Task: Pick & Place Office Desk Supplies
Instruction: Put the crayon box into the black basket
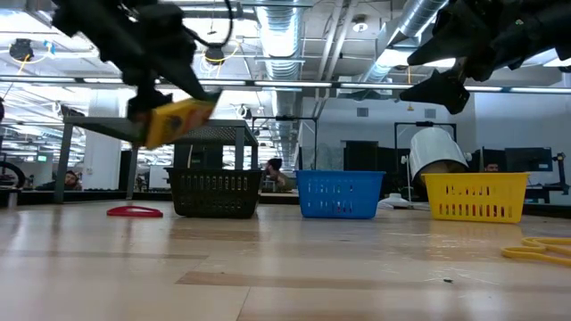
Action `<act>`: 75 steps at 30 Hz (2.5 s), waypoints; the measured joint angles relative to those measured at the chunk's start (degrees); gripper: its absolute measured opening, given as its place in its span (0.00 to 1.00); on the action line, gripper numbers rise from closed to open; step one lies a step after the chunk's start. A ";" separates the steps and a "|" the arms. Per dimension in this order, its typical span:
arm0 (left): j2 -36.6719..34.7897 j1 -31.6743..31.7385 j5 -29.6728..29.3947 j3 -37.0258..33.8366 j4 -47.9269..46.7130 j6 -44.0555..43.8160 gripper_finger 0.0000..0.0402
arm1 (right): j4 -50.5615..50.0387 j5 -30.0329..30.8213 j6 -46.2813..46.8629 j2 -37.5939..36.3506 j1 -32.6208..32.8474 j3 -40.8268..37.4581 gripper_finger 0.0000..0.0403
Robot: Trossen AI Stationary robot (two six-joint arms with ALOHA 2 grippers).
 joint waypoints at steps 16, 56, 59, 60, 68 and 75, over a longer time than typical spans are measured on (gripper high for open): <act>19.65 6.78 6.01 13.06 -2.58 5.75 0.77 | 0.03 -1.68 1.66 0.00 0.75 0.00 0.77; 28.51 8.05 0.85 24.04 -16.93 3.56 0.77 | -0.17 -1.68 2.18 0.00 4.63 0.00 0.77; 28.51 8.05 0.84 24.04 -16.93 3.52 0.77 | -0.17 -1.87 2.16 0.00 4.63 0.00 0.77; 28.51 8.05 0.84 24.04 -16.93 3.52 0.77 | -0.17 -2.08 2.19 0.00 4.62 0.00 0.77; 28.49 8.05 2.06 24.04 -16.73 4.85 0.78 | -0.15 -2.69 2.18 0.00 4.62 0.00 0.77; 28.47 8.05 2.52 24.04 -15.71 3.98 0.86 | -0.15 -2.78 2.16 0.00 4.63 0.00 0.77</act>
